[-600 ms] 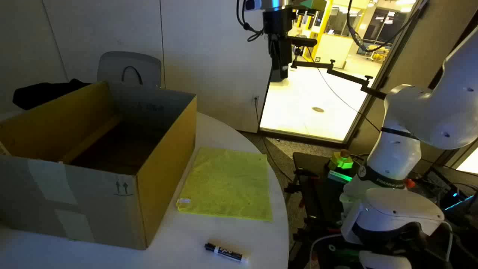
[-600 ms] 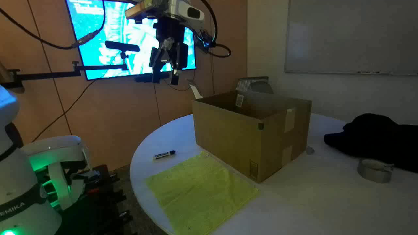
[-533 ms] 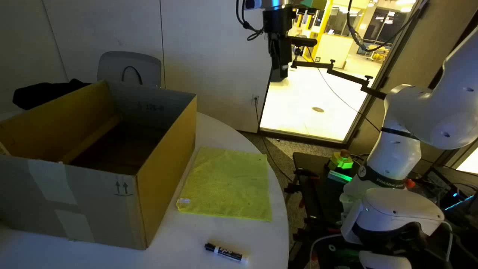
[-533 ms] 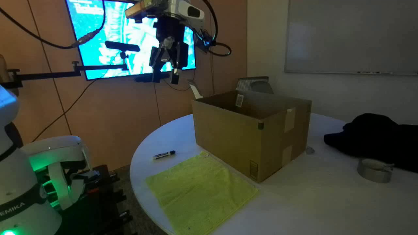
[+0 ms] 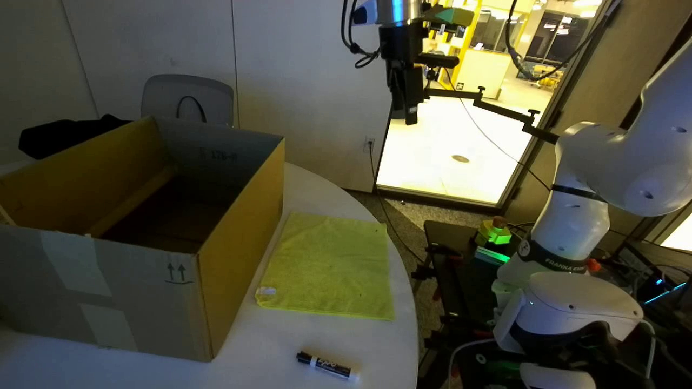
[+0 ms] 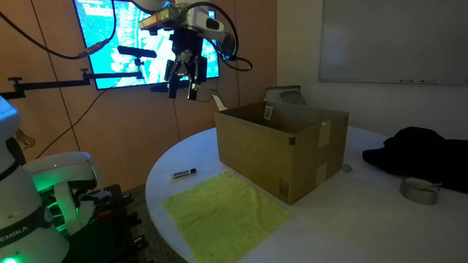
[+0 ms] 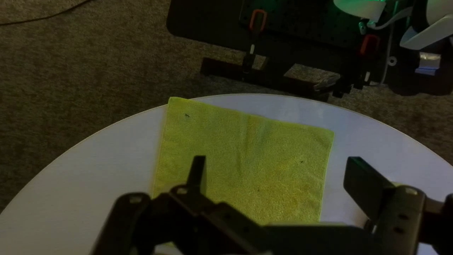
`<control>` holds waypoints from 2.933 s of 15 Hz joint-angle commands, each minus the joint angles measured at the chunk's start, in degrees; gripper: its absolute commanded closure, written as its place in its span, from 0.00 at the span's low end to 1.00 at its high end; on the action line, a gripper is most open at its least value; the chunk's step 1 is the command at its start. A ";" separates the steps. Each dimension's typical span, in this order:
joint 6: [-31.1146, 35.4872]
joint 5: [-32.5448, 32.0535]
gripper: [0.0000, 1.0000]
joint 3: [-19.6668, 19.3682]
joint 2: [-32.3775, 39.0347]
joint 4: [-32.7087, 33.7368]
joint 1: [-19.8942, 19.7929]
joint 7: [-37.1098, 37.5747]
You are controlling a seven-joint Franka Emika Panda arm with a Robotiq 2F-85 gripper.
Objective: Put the black marker on the yellow cloth, wrap the yellow cloth around the marker and put them in the box
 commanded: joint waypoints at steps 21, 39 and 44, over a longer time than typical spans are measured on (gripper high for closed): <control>43.44 15.04 0.00 13.24 42.06 1.54 11.59 20.00; 50.89 12.94 0.00 11.97 51.66 6.37 15.03 23.63; 55.39 10.24 0.00 9.86 53.23 5.76 19.33 29.37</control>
